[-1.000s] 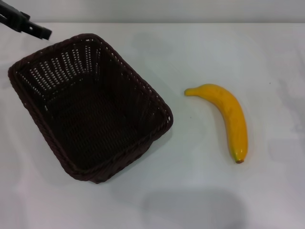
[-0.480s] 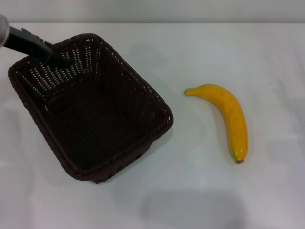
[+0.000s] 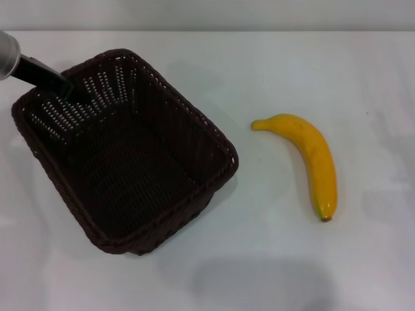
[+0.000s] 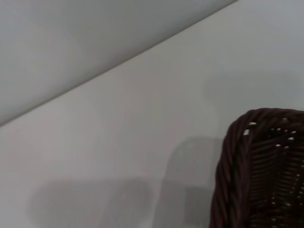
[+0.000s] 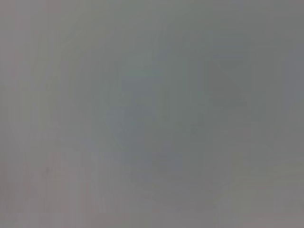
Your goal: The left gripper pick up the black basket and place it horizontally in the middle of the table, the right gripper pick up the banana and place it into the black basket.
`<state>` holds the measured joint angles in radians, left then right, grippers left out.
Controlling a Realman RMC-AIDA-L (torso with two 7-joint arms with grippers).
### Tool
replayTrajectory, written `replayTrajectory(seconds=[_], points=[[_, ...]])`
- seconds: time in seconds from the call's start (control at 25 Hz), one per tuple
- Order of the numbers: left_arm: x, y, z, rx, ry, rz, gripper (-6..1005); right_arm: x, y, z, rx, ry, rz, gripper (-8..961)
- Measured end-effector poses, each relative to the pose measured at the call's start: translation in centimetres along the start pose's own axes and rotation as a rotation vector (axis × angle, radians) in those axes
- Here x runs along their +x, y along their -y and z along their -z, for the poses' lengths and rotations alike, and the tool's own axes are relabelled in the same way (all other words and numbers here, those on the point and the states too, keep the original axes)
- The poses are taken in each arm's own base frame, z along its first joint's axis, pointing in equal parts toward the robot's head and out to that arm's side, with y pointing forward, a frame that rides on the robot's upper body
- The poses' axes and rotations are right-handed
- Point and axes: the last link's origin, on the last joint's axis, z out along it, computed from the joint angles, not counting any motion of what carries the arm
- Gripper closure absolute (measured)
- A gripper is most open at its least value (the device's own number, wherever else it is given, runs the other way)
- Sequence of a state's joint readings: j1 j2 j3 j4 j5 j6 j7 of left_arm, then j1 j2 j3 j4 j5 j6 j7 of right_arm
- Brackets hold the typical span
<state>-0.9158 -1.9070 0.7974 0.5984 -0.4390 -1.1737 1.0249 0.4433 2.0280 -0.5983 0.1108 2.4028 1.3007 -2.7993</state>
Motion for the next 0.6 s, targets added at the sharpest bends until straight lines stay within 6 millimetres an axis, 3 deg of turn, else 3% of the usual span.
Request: replayTrajectory(seconds=[0.2,0.6], points=[[-0.1,0.4,0.7,-0.006,0.018,0.092,664,0.1,-0.4,0.0,-0.022,-0.008,0.002,83],[0.2,0.4,3.6,-0.138,-0.035,0.214,721,0.1,-0.4,0.0,-0.024,-0.009,0.002,83]])
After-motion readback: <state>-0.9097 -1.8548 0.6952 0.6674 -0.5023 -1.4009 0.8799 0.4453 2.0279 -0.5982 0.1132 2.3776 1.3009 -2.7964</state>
